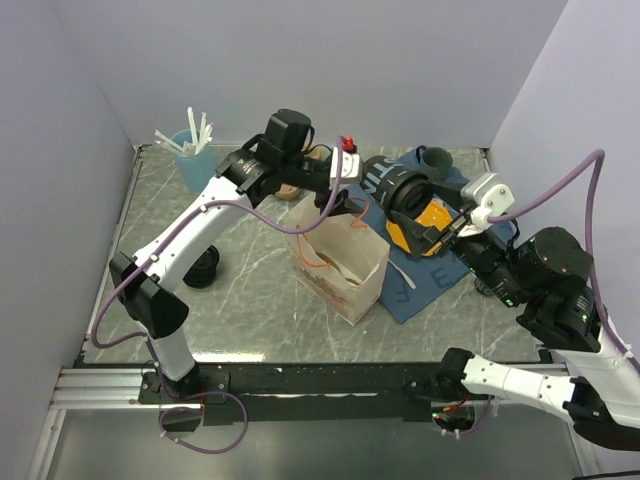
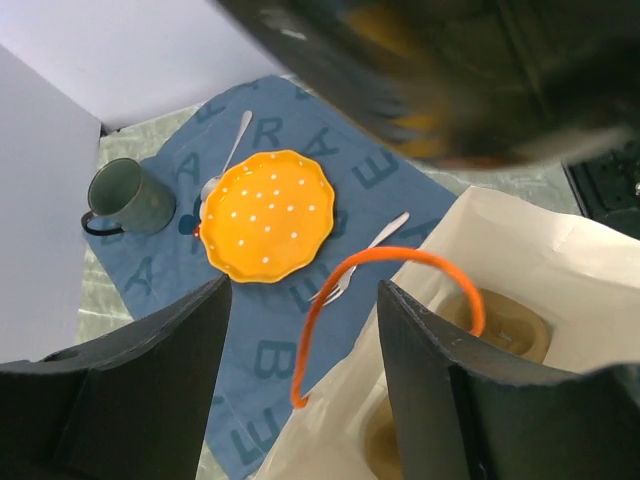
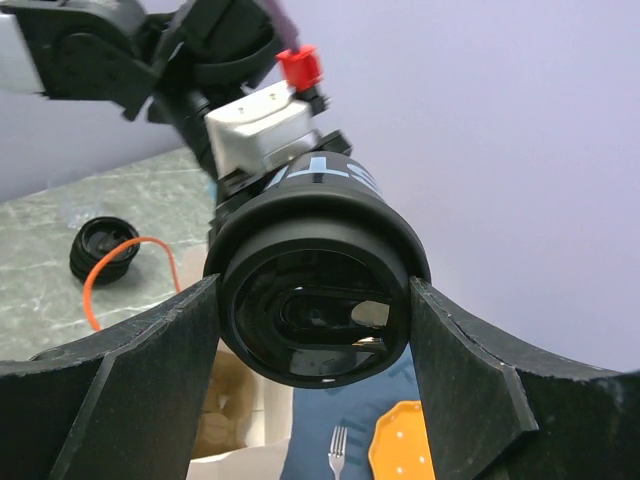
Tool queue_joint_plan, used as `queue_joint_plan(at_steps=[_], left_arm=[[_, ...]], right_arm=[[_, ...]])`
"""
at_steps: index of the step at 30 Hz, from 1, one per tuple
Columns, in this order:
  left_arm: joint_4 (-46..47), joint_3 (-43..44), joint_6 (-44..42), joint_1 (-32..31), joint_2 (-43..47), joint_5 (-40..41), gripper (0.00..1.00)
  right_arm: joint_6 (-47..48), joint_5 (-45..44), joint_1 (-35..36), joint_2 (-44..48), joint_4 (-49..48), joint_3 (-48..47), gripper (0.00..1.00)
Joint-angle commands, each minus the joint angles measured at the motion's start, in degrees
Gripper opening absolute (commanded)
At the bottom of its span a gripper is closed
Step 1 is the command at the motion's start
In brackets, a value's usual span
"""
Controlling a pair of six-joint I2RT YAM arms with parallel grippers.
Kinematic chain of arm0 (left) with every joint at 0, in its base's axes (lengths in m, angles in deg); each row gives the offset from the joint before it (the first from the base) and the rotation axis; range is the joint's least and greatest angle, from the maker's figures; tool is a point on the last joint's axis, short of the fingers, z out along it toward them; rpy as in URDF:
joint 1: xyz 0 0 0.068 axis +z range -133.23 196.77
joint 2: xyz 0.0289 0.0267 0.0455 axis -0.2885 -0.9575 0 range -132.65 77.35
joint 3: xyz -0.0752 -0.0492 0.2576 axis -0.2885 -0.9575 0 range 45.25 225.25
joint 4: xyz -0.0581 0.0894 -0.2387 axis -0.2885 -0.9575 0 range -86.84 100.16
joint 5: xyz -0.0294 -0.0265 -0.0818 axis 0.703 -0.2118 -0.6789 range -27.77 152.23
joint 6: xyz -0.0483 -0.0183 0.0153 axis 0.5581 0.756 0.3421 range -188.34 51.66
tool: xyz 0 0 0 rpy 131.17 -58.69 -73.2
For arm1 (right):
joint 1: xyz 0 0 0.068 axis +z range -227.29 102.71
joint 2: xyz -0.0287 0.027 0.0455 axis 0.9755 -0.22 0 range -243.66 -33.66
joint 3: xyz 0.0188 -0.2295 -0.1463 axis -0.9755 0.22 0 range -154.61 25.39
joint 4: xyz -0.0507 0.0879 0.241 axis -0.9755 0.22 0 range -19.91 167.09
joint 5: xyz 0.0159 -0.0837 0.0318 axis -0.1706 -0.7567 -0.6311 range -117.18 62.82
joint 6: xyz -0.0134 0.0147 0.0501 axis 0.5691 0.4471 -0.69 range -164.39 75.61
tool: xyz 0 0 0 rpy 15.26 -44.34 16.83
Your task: Pack the takeout coffee
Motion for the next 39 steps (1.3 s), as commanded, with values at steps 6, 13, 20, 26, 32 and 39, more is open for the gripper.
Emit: queue_joint_plan(at_steps=[6, 13, 20, 26, 32, 39], left_arm=[[-5.67, 9.20, -9.08, -6.23, -0.06, 7.15, 0.66], [-5.32, 6.67, -8.56, -8.96, 2.84, 7.33, 0.66], [-8.05, 3.94, -9.87, -12.04, 2.75, 9.97, 0.65], [-6.29, 3.32, -11.19, -12.30, -0.40, 10.40, 0.63], [-8.75, 2.18, -12.51, -13.79, -1.82, 13.92, 0.61], [-8.40, -2.30, -14.45, -14.85, -2.43, 16.64, 0.60]], right_arm=[[-0.18, -2.59, -0.22, 2.45, -2.36, -0.54, 0.45], [0.00, -4.08, -0.31, 2.98, -4.29, -0.19, 0.45], [1.85, -5.58, -0.31, 4.39, -7.19, 0.16, 0.45], [1.85, -5.22, -0.22, 4.74, -8.07, 0.25, 0.45], [2.28, -6.45, -0.22, 5.44, -7.89, 0.51, 0.45], [3.86, -8.48, -0.31, 5.97, -9.30, 1.66, 0.45]])
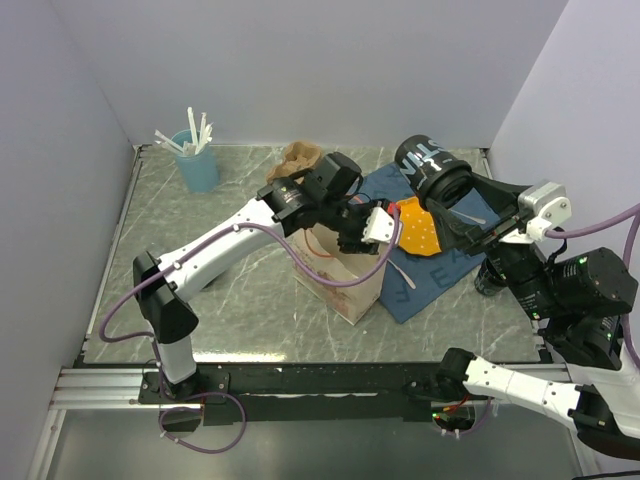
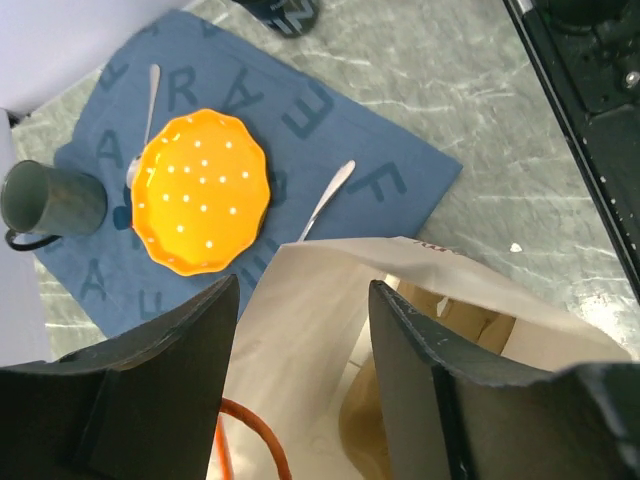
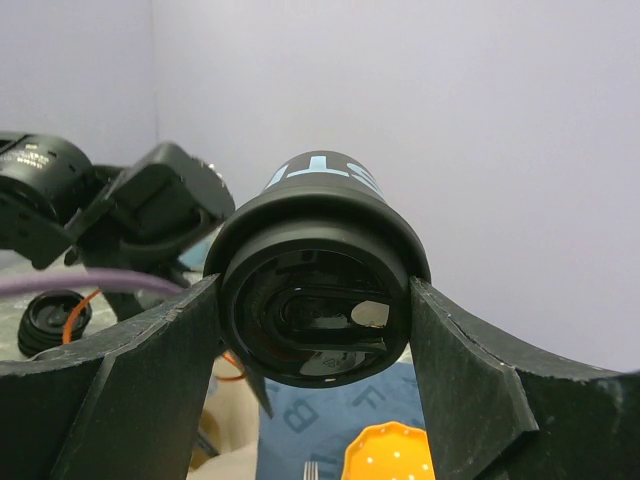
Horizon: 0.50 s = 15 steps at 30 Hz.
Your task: Pack the takeout coffee
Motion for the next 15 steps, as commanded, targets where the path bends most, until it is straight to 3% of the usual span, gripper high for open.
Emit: queue_joint_plan(at_steps=[1, 4, 7, 8, 9, 11, 15], left_arm=[[0.67, -1.17, -3.34, -0.82, -0.44, 1.76, 0.59], [2.08, -1.70, -3.26, -0.99, -0.88, 3.52, 0.55], [4.09, -1.26, -0.81, -1.00, -0.45, 6.58, 0.41], [4.80, -1.69, 1.03, -1.00, -0.10, 8.34, 0.28], [6.02, -2.05, 1.75, -1.00, 0.69, 10.18, 0.22], [7.35, -2.23, 6.55, -1.00, 1.57, 18.26, 0.09], [7.27, -0.56, 18.78, -1.08, 3.42, 33.11, 0.01]], right_arm=[[1.68, -1.88, -0.18, 0.11, -3.60, 0.24, 0.45], [2.03, -2.23, -0.18, 0.20, -4.12, 0.50, 0.45], [1.77, -2.23, -0.18, 0.11, -3.69, 0.59, 0.45], [1.77, -2.14, -0.09, 0.20, -3.51, 0.76, 0.45], [1.68, -2.14, -0.09, 0.20, -3.51, 0.85, 0.45], [1.68, -2.40, -0.18, 0.38, -4.56, 1.38, 0.45], [1.86, -2.40, -0.18, 0.03, -5.70, 2.08, 0.45]])
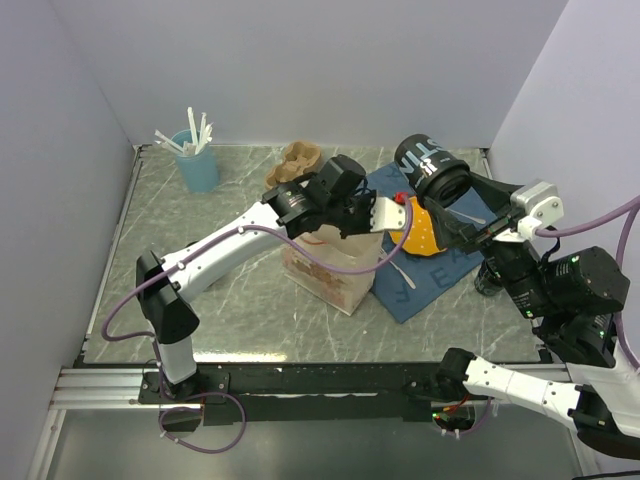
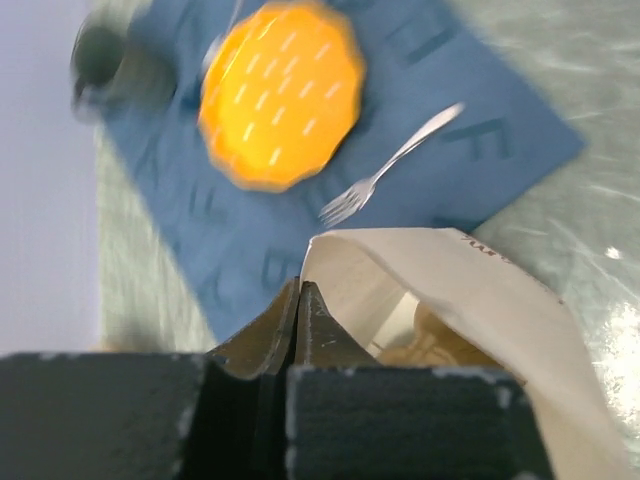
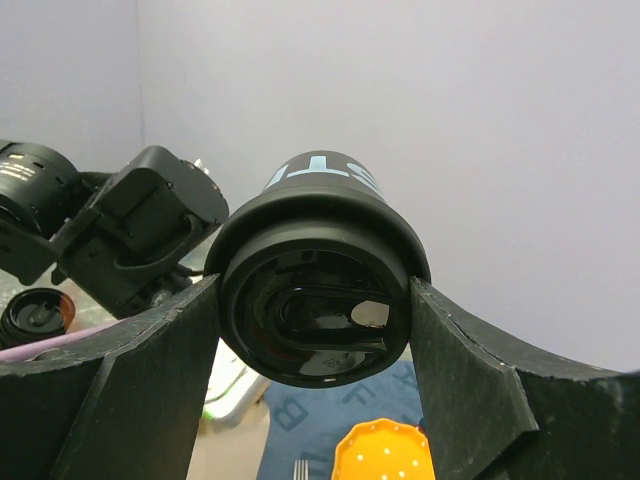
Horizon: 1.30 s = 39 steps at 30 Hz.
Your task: Pack the takeout coffee
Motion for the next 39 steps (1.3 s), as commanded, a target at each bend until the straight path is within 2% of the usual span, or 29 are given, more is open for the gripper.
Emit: queue_joint_plan(at_steps=[1, 2, 5, 11, 15, 20, 27, 33, 39], left_arm=[[0.54, 1.91, 16.81, -0.14, 4.41, 17.86, 0.01], [-0.26, 3.05, 18.95, -0.14, 4.84, 24.83, 0.01], [-2.63, 5.25, 28.44, -0.14, 5.46, 35.06, 0.01], [-11.42, 6.66, 38.73, 0.82, 5.99, 42.38, 0.01], [-16.16, 7.37, 49.08, 4.15, 7.39, 39.24, 0.01], [-22.23, 7.45, 61.66, 12.41, 9.51, 33.08, 0.01], [-32.42, 10.01, 88.88, 20.32, 11.88, 31.41, 0.01], [-34.46, 3.95, 105.60, 25.51, 17.06, 28.52, 0.01], [-28.83, -7.65, 114.14, 26.14, 22.33, 23.85, 0.01]], right_arm=[[0.29, -1.03, -0.09, -0.24, -4.57, 0.81, 0.45], [0.11, -0.68, -0.18, -0.41, -4.83, 0.99, 0.45], [-0.07, -0.59, -0.09, -1.03, -6.59, 1.87, 0.45], [1.51, 0.03, -0.18, -3.14, -9.75, 2.22, 0.45], [1.43, -0.58, -0.26, -4.36, -11.60, 2.49, 0.45], [2.04, -0.59, -0.26, -5.42, -11.78, 1.96, 0.45], [1.78, 0.46, -0.18, -6.21, -12.22, 2.48, 0.45], [1.25, 1.96, -0.26, -6.92, -12.22, 2.75, 0.45], [0.37, 2.49, -0.26, -6.92, -13.10, 3.98, 0.45]])
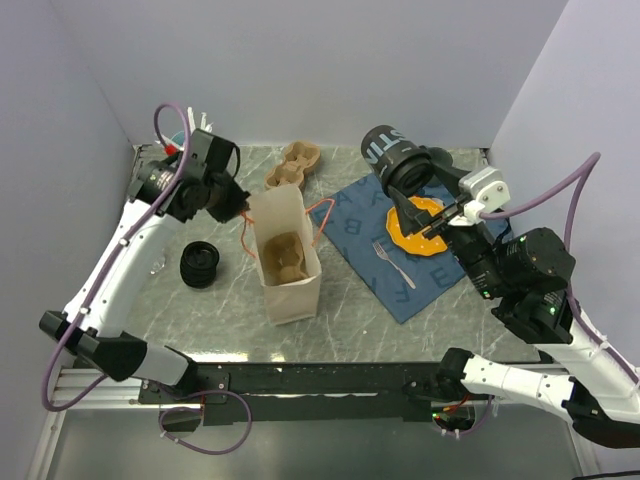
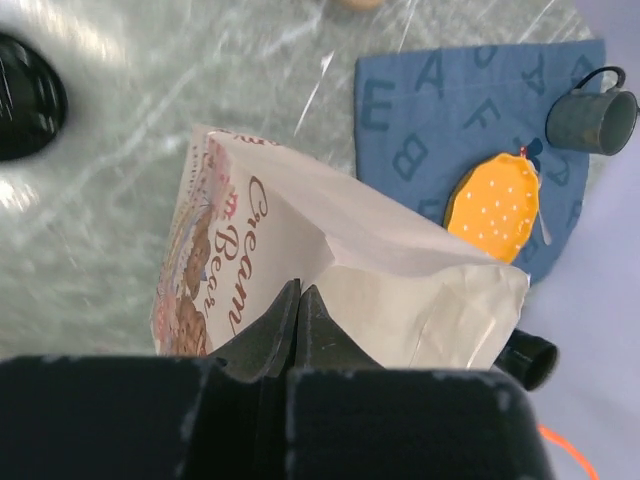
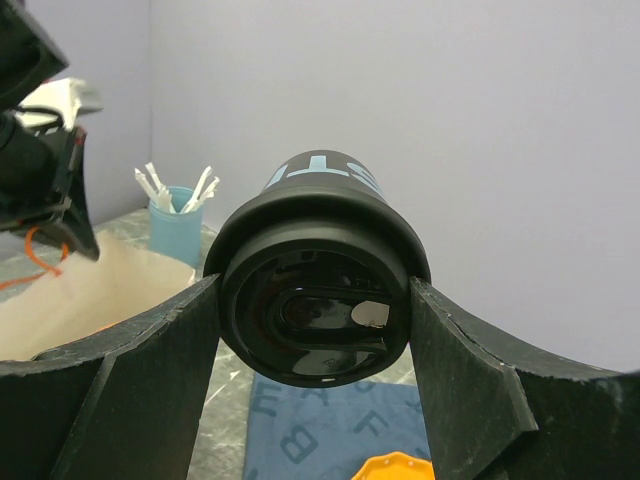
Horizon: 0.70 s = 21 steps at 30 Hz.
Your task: Pack the takeout coffee
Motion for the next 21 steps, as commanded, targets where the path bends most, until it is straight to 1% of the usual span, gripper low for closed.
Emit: queue_joint_plan(at_steps=[1, 3, 4, 5, 6, 7, 8, 9, 10, 11, 13, 14, 15, 16, 17, 18, 19, 20, 21], left_arm=[[2.91, -7.95, 11.03, -0.20, 3.12, -5.11, 0.01], [4.05, -11.74, 13.66, -0.29, 4.18, -5.55, 0.01], [4.66, -12.63, 14.55, -0.29, 5.40, -5.81, 0.05], [5.71, -13.51, 14.82, -0.29, 6.20, -5.99, 0.13], [7.55, -14.30, 14.30, -0.38, 6.90, -6.17, 0.33], [8.09, -13.96, 13.16, -0.38, 7.52, -5.56, 0.42], [8.27, -13.35, 9.32, -0.38, 7.61, -4.86, 0.50], [8.36, -11.52, 6.58, -0.38, 7.53, -3.89, 0.65], [8.70, -10.54, 3.34, -0.29, 7.27, -1.97, 0.69], [9.58, -9.66, -4.79, -0.29, 7.18, -1.08, 0.71], [12.30, -6.94, -13.87, -0.29, 6.47, 2.42, 0.72], [13.18, -6.23, -21.06, -0.29, 6.30, 4.01, 0.72], [14.23, -5.36, -24.43, -0.29, 6.03, 5.07, 0.73], [19.20, -5.43, -28.12, -0.29, 6.29, 5.08, 0.73], [21.95, -6.30, -36.08, -0.29, 6.56, 2.21, 0.72], [25.46, -9.10, -39.20, -0.29, 7.95, -0.60, 0.72], [32.98, -11.47, -43.76, -0.29, 8.92, -6.55, 0.71], [36.88, -13.85, -52.94, -0.38, 9.89, -13.92, 0.68], [39.88, -17.35, -56.16, -0.81, 11.38, -16.69, 0.64]], right_arm=[[-0.98, 0.59, -0.18, -0.14, -3.55, 0.92, 0.45], [-1.16, 0.58, -0.09, -0.32, -3.46, 1.10, 0.45], [-1.16, 0.50, -0.09, -0.40, -3.37, 1.10, 0.45], [-1.25, 0.58, -0.18, -0.49, -3.11, 1.18, 0.45], [-1.25, 0.50, -0.09, -0.58, -3.20, 1.27, 0.45], [-1.16, 0.67, -0.18, -0.67, -3.20, 1.27, 0.45], [-1.16, 0.50, -0.18, -0.93, -3.46, 1.36, 0.45], [-1.16, 0.50, -0.18, -1.11, -3.37, 1.19, 0.45], [-1.07, 0.41, -0.18, -1.37, -3.46, 1.10, 0.45], [-1.07, 0.58, -0.18, -1.72, -3.46, 1.01, 0.45], [-1.33, 1.02, -0.18, -2.07, -2.94, 0.57, 0.45], [-1.51, 1.29, -0.18, -2.51, -2.50, 0.31, 0.45], [-1.60, 1.38, -0.18, -2.60, -1.28, -0.13, 0.45], [-1.86, 1.55, -0.09, -2.60, -0.83, -0.57, 0.45], [-1.86, 1.73, -0.09, -2.52, -0.39, -0.75, 0.45], [-1.86, 1.99, -0.18, -2.43, 0.40, -0.92, 0.45], [-1.86, 2.08, -0.18, -2.25, 0.84, -1.01, 0.45], [-1.78, 2.17, -0.09, -1.90, 1.11, -0.93, 0.45], [-1.69, 2.25, -0.18, -1.73, 1.63, -0.66, 0.45]])
